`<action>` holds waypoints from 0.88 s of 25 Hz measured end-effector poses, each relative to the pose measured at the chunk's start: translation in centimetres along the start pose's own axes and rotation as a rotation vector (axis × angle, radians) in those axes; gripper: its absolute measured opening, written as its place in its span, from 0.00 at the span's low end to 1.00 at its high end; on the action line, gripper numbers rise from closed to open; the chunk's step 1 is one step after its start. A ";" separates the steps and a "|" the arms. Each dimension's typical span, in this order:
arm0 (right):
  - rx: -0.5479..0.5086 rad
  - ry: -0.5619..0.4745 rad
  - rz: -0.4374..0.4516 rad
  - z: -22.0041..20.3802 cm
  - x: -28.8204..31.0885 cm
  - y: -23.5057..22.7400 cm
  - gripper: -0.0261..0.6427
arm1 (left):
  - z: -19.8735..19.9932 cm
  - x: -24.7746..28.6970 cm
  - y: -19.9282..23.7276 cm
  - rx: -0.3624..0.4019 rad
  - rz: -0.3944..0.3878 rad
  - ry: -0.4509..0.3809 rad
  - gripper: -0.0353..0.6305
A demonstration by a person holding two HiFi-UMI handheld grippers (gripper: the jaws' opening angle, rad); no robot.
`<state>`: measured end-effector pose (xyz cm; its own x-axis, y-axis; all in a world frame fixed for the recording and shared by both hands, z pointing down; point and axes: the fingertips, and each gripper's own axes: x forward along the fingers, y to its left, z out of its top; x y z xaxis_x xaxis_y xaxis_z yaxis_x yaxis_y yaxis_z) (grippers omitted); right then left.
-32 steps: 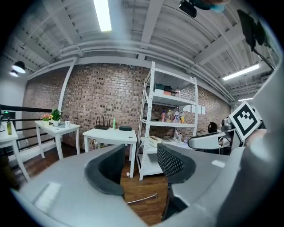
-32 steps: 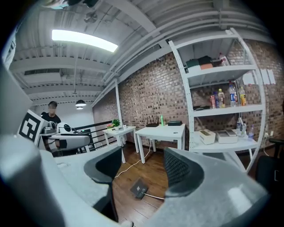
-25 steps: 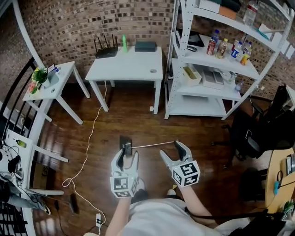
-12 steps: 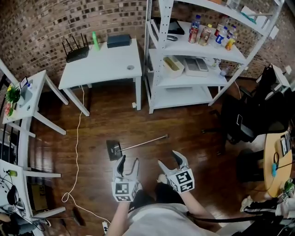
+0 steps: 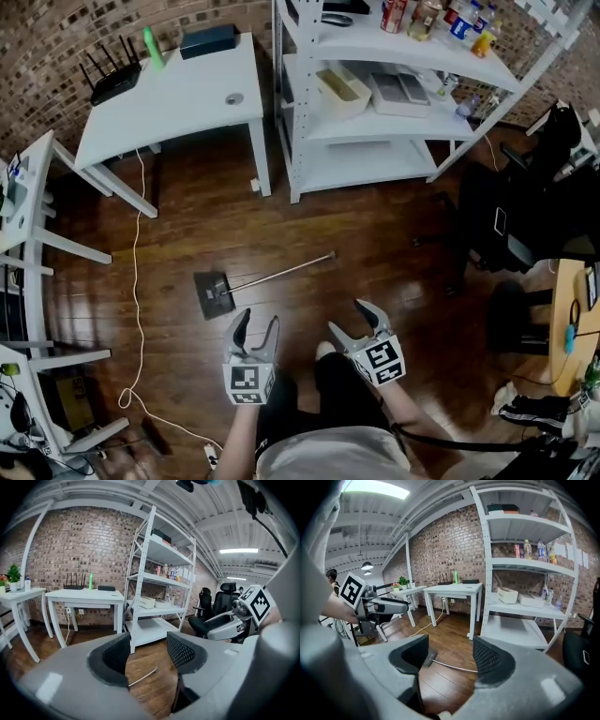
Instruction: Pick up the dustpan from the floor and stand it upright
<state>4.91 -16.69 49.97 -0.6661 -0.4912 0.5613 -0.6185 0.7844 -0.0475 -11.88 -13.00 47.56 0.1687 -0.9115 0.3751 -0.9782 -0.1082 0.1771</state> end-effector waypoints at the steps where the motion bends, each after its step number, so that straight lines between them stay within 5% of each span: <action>1: 0.002 0.005 0.004 -1.0 0.9 -0.5 0.47 | -1.0 0.9 0.0 0.005 -0.008 0.011 0.44; 13: 0.025 0.022 0.029 -12.5 12.2 -6.3 0.47 | -11.4 14.3 2.5 0.129 -0.120 0.056 0.43; 22: -0.015 0.052 -0.031 -21.3 19.4 -12.1 0.47 | -19.7 23.3 3.8 0.186 -0.211 0.077 0.44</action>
<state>8.32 -27.65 79.06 -0.6240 -0.4948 0.6049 -0.6317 0.7750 -0.0178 -9.27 -26.87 74.87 0.3721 -0.8292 0.4171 -0.9249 -0.3691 0.0915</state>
